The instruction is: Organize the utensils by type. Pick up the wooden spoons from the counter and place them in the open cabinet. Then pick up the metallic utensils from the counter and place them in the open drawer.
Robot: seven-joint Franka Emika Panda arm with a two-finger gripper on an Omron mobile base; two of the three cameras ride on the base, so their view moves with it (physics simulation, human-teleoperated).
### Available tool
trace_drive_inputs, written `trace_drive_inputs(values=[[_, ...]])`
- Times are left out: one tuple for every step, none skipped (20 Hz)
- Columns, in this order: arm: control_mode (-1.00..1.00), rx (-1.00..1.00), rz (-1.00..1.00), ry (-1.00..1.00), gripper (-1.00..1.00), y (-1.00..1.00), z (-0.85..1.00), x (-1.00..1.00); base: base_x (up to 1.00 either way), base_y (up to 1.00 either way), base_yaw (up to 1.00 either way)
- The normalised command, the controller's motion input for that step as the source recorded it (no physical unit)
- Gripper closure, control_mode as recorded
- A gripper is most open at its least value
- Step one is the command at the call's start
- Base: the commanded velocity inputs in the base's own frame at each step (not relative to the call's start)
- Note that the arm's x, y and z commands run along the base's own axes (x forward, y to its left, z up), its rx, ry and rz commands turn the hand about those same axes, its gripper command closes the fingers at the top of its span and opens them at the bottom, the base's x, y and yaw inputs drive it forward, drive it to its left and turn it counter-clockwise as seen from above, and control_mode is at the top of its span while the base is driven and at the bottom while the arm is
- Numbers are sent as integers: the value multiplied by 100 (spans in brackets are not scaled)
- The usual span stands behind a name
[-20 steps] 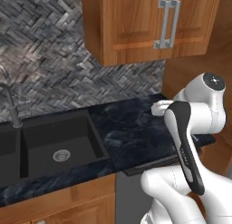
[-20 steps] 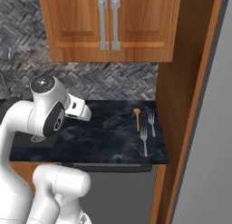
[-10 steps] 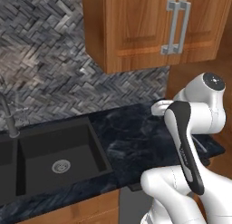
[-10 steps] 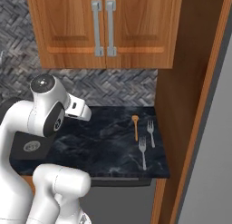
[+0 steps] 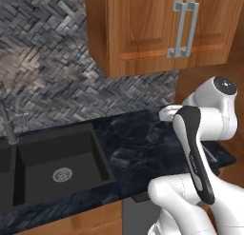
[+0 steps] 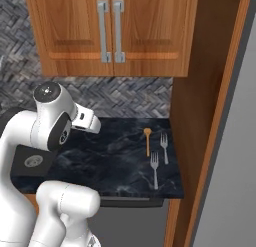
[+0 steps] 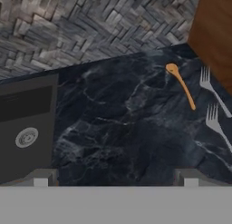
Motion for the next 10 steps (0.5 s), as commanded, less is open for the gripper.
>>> trace_drive_inputs(values=[[100, 0, 0, 0, -100, 0, 0, 0, 12, -59, 0], [100, 0, 0, 0, -100, 0, 0, 0, 7, -62, 0], [100, 0, 0, 0, -100, 0, 0, 0, 5, -62, -1], [100, 0, 0, 0, -100, 0, 0, 0, 3, -62, -1], [100, 0, 0, 0, -100, 0, 0, 0, 0, -62, -3], [100, 0, 0, 0, -100, 0, 0, 0, 0, -61, -5], [100, 0, 0, 0, -100, 0, 0, 0, 4, -52, -6], [100, 0, 0, 0, -100, 0, 0, 0, 7, -47, -5], [100, 0, 0, 0, -100, 0, 0, 0, 6, -47, -5], [100, 0, 0, 0, -100, 0, 0, 0, 6, -45, -4]])
